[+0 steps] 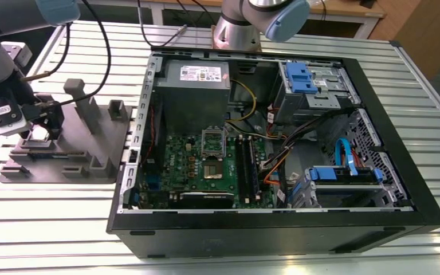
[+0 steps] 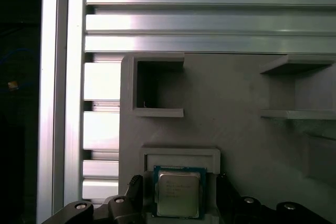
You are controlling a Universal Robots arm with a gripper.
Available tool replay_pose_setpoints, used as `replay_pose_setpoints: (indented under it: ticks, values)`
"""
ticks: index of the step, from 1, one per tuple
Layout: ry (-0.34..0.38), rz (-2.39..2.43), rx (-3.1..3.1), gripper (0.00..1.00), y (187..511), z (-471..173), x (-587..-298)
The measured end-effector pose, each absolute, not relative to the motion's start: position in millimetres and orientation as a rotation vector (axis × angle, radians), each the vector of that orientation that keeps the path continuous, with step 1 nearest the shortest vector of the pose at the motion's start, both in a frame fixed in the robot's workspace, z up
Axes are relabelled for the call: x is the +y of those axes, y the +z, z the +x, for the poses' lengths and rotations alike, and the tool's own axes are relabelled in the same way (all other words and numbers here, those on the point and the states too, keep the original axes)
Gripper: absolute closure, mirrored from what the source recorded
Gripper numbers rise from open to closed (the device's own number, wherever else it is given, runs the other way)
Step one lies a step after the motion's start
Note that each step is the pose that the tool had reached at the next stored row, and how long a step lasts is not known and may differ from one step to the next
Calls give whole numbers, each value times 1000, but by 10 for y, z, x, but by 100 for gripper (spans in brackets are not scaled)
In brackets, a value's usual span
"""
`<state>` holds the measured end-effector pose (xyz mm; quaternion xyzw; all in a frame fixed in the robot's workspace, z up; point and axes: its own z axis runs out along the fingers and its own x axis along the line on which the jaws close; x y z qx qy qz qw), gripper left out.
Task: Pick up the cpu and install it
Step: 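Pick up the cpu and move it towards the insertion slot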
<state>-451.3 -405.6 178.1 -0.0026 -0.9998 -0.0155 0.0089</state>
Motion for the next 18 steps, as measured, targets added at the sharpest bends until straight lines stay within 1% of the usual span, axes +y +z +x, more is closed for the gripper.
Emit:
replay_pose_setpoints:
  ticks: [18]
  values:
    - [-48, -8, -3129, 34, 1801, -4521, -4047]
